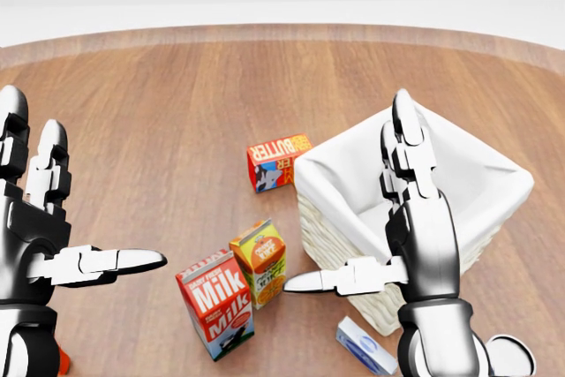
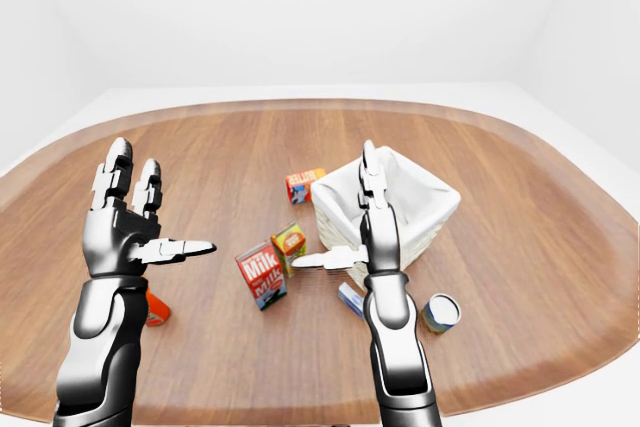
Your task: Pick up the orange juice, and put it in the basket.
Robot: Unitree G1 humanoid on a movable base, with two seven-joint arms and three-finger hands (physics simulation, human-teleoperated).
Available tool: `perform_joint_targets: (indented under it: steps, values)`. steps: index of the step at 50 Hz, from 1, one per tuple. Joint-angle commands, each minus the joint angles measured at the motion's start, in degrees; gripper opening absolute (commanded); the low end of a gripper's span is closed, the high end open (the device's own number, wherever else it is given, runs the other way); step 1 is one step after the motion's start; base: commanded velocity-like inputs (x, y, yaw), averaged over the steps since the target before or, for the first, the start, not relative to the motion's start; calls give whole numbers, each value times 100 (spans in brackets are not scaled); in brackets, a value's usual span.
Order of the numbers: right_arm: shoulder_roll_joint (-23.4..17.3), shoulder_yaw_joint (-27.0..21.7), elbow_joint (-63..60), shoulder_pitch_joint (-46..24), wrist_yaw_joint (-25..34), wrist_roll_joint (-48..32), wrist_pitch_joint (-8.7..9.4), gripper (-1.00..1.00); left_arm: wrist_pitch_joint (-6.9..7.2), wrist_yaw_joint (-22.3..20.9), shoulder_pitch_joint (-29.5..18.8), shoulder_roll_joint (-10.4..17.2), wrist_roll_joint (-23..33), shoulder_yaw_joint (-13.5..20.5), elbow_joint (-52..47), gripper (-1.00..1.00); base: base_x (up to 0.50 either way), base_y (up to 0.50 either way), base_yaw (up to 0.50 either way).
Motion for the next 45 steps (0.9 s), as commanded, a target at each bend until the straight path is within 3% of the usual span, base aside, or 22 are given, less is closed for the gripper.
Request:
perform_joint_targets:
  steps: [1, 22, 26, 39, 42, 44, 45]
  values:
    - [1, 18, 36, 20, 5, -39, -46, 100, 0, 0, 7, 2, -4, 1, 1, 100, 50, 14, 0]
    - [-11, 8, 50, 22, -61, -230, 32, 100, 0, -4, -10, 7, -7, 7, 15, 100, 46, 32, 0]
    - [-3, 30, 17, 46, -42, -215, -18, 100, 0, -4, -13, 9, -11, 8, 22, 100, 31, 49, 0]
    - [-5, 35, 39, 105, -1, -163, -132, 100, 0, -3, -12, 9, -11, 8, 22, 100, 6, 50, 0]
    - [8, -57, 95, 57, 26, 56, -73, 100, 0, -4, -12, 11, -11, 7, 21, 100, 0, 19, 0]
    - [-36, -90, 208, 12, 15, -9, -138, 100, 0, -3, -12, 10, -10, 8, 22, 100, 0, 0, 0]
    - [-42, -99, 179, -6, 10, -34, -71, 100, 0, -2, -12, 10, -11, 8, 21, 100, 0, 0, 0]
